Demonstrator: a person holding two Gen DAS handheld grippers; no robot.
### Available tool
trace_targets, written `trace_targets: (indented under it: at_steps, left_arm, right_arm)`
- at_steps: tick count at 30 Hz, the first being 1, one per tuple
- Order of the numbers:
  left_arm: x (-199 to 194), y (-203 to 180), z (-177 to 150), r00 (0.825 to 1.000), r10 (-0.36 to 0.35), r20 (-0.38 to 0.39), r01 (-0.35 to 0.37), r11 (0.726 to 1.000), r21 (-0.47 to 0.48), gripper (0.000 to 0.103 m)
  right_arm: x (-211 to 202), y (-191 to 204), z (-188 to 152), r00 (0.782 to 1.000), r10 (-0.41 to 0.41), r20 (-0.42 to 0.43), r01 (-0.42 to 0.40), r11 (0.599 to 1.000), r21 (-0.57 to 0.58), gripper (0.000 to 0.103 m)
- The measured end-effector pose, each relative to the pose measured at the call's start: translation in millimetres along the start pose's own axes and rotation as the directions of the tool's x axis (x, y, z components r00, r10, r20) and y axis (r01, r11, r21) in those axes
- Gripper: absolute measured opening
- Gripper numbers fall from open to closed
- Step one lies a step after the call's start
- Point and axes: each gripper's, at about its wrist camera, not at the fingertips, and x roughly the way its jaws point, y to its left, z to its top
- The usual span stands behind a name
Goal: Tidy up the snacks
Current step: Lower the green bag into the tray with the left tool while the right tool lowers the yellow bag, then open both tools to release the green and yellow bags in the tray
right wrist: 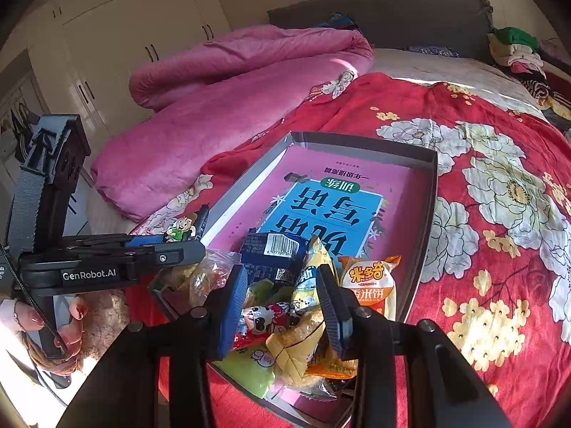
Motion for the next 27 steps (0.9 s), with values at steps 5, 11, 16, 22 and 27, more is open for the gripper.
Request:
trace_targets:
  at_steps: [5,11,16,22,27]
  left_arm:
    - [-1,-2,0,1.0,-0.001,0.001,0.001,1.0,0.003,0.04]
    - [-2,-3,-1,1.0,-0.001,0.004,0.001,1.0,0.005,0.041]
    - [-4,-4,0,1.0,-0.002,0.008,0.002,1.0,0.005,0.044]
    - [-6,-5,1,1.0,-0.01,0.019,0.01,1.0,0.006,0.053]
    - [-7,-8,1,1.0,-0.007,0.02,0.007,1.0,0.012,0.057]
  right_arm:
    - [-7,-2,0,1.0,-0.004,0.015,0.004,1.0,0.007,0.044]
    - [-13,-3,0,0.999,-0.016,0.029,0.016,1.0,0.011,0.047]
    - [-15,-3,0,0.999,-0.023,0.032,0.023,1.0,0.006,0.048]
    - [-19,-2,-1,0.999,-0.032,0.039,0.031,0.999,0.007,0.049]
    - [-20,-3,-1,0.998,-0.042,0.043,0.041,0.999,0.012,0.052]
